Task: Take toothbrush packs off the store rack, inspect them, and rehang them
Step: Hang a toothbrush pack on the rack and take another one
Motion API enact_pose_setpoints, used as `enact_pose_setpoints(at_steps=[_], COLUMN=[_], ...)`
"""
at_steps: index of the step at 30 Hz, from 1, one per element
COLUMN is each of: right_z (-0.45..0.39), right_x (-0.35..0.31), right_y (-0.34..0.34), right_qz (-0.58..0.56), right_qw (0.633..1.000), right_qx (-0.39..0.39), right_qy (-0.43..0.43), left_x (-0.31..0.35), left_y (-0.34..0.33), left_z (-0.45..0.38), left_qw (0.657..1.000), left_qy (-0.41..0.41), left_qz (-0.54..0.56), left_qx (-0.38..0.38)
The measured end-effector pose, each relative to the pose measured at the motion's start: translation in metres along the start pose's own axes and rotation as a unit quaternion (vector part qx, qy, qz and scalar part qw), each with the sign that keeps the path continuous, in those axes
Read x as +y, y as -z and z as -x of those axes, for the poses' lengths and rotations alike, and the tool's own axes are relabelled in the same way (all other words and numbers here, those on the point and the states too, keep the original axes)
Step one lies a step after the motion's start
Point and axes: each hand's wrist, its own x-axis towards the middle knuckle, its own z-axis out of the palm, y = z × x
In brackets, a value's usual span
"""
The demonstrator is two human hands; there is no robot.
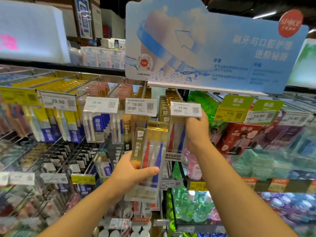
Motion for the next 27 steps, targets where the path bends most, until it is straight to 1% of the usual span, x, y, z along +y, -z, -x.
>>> enact_pose_setpoints(at_steps=[8, 15, 23, 27], right_z=[0.004, 0.001, 0.001, 0.001], right_x=[0.004, 0.004, 0.004, 0.004], right_y=[0.002, 0.000, 0.008, 0.007], right_qz=[-0.022, -0.070, -0.046, -0.016], right_qw=[1.000, 0.997, 0.999, 0.999], right_qx=[-0.002, -0.001, -0.016, -0.028], right_qy=[-0.019, -0.046, -0.024, -0.013], left_x=[-0.008, -0.010, -0.009, -0.010], left_y=[0.009, 0.012, 0.012, 0.011], left_z=[0.005, 0.009, 0.013, 0.011], left_qw=[1.000, 1.000, 1.000, 1.000], left_qy=[0.006, 0.005, 0.006, 0.011], left_qz=[-0.016, -0.002, -0.012, -0.014], left_qx=[0.017, 0.012, 0.021, 0.025])
